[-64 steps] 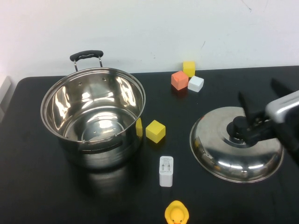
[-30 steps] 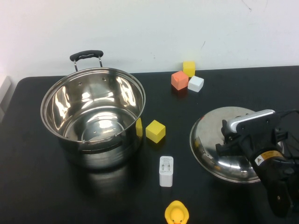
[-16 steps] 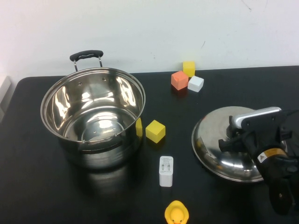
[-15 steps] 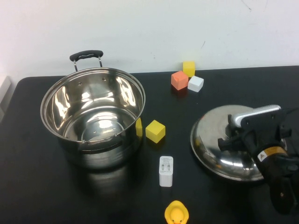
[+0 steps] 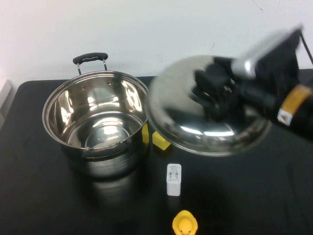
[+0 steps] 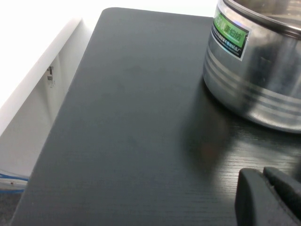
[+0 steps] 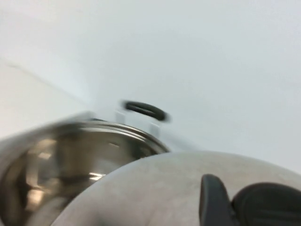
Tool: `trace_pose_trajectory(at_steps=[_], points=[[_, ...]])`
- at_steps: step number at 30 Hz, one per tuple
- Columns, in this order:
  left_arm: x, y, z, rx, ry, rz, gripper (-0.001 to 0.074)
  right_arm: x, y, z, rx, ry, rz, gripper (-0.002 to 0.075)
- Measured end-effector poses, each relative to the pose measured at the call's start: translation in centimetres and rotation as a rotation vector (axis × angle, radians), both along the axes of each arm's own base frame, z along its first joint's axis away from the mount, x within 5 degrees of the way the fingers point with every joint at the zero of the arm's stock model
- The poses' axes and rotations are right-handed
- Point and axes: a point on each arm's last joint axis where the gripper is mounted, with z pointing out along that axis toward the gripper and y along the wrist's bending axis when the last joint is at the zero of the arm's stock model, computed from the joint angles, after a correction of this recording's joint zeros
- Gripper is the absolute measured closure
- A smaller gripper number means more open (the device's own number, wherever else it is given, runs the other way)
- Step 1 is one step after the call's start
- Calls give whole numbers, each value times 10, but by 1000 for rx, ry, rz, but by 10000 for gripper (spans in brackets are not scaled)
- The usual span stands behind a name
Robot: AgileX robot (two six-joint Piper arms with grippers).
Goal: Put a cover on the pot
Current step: Place the pot lid on the pot
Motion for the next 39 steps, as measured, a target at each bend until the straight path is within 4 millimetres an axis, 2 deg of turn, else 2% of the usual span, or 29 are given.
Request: trace_pose_trajectory(at_steps=[4, 7, 12, 17, 20, 26, 34, 39], points=[[0, 0, 0, 0, 0, 0, 737, 16, 21, 31, 34, 39, 117, 386], [0, 0, 0, 0, 0, 0, 737, 35, 41, 36, 58, 67, 191, 386], [0, 0, 0, 0, 0, 0, 737, 60, 89, 28, 69, 73, 299, 386], [0, 0, 0, 0, 0, 0, 737, 79, 142, 6, -3, 37, 388, 386], [0, 0, 0, 0, 0, 0, 737, 89, 161, -3, -24, 37, 394, 386], [0, 0, 0, 0, 0, 0, 737, 108, 176, -15, 9, 65, 387, 386], [0, 0, 0, 0, 0, 0, 737, 116, 180, -37, -41, 83, 367, 386], [0, 0, 0, 0, 0, 0, 737, 118, 181, -44, -52, 91, 363, 386]])
